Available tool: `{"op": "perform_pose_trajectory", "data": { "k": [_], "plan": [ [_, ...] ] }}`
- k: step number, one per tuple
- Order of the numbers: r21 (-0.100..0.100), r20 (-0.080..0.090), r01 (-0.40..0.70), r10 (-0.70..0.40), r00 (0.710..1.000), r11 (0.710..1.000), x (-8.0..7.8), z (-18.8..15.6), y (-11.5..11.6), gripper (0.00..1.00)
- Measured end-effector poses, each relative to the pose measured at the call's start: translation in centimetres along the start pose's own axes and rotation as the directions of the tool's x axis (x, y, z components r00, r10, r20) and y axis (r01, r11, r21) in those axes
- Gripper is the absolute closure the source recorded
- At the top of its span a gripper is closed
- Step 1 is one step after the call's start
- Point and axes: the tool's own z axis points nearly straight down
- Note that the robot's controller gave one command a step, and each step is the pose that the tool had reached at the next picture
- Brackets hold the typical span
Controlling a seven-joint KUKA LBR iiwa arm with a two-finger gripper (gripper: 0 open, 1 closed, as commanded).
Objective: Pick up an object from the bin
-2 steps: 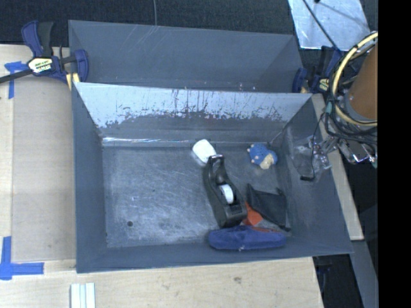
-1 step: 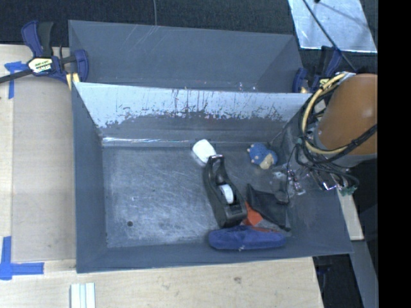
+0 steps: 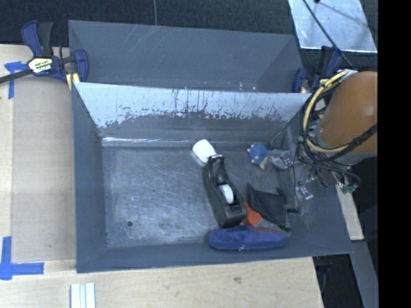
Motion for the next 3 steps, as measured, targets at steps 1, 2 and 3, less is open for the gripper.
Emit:
{"op": "perform_pose_trajectory", "data": {
  "k": [1,2,3],
  "plan": [
    [-0.004,-0.005,-0.02,0.02,1.0,1.0,-0.7,9.0,2.9,0.0],
    [0.001,0.001,-0.021,0.021,1.0,1.0,-0.8,8.6,2.6,1.0],
    [0.005,0.009,0.009,-0.009,1.0,1.0,-2.4,-2.8,1.5,1.0]
  ]
}}
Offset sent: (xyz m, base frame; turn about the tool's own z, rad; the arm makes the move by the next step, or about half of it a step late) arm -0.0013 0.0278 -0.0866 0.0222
